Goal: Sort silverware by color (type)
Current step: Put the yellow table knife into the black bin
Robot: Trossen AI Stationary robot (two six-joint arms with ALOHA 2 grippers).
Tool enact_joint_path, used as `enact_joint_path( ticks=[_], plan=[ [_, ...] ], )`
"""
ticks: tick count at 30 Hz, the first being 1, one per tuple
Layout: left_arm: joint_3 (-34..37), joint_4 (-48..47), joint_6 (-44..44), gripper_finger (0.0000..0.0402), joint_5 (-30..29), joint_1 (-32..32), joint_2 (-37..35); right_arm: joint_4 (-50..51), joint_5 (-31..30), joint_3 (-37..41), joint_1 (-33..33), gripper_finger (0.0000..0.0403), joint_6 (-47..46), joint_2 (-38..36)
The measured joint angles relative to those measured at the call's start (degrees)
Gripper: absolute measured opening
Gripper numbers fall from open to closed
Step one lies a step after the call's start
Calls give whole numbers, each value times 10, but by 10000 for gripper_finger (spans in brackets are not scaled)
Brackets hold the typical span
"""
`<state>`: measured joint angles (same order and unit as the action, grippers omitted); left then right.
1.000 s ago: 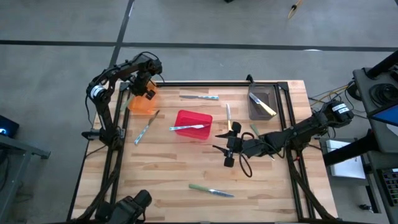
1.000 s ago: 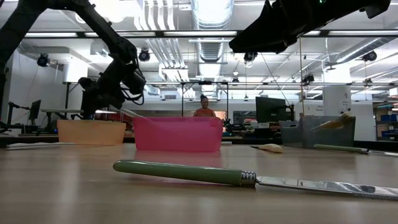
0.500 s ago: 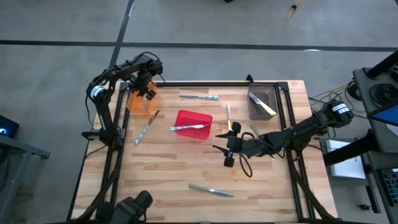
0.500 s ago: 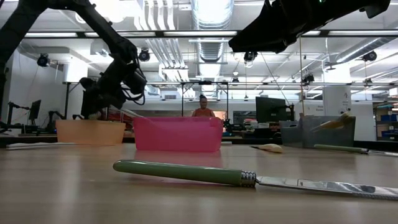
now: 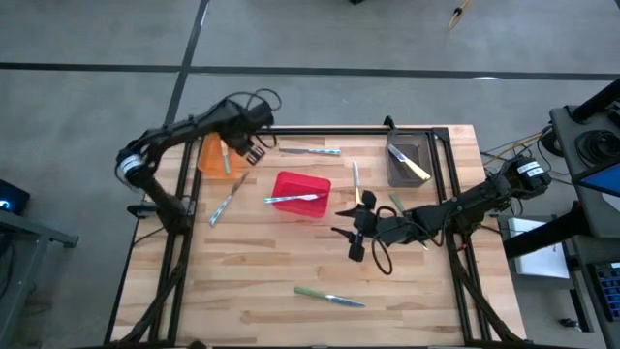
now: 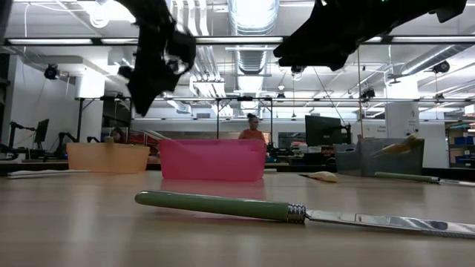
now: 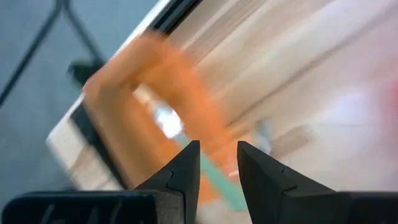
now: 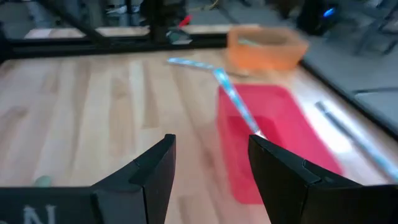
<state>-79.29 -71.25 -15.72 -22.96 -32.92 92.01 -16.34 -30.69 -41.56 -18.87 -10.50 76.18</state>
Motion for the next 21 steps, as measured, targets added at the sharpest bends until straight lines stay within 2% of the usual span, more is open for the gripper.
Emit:
enact_joint_path(
  ticks=[7, 11, 17, 21],
  plan=[
    [76, 139, -75, 87, -5, 214, -114, 13, 105, 0, -1, 192, -87, 0],
    [125, 234, -133, 87, -50, 342, -159, 20, 143, -15, -11, 192, -116, 0],
    [189, 349, -213, 87, -143, 519, -180, 94, 147, -74, -44, 192, -124, 0],
    [217, 389, -265, 87, -169, 599, -172, 160, 147, -121, -61, 192, -146, 4]
  ],
)
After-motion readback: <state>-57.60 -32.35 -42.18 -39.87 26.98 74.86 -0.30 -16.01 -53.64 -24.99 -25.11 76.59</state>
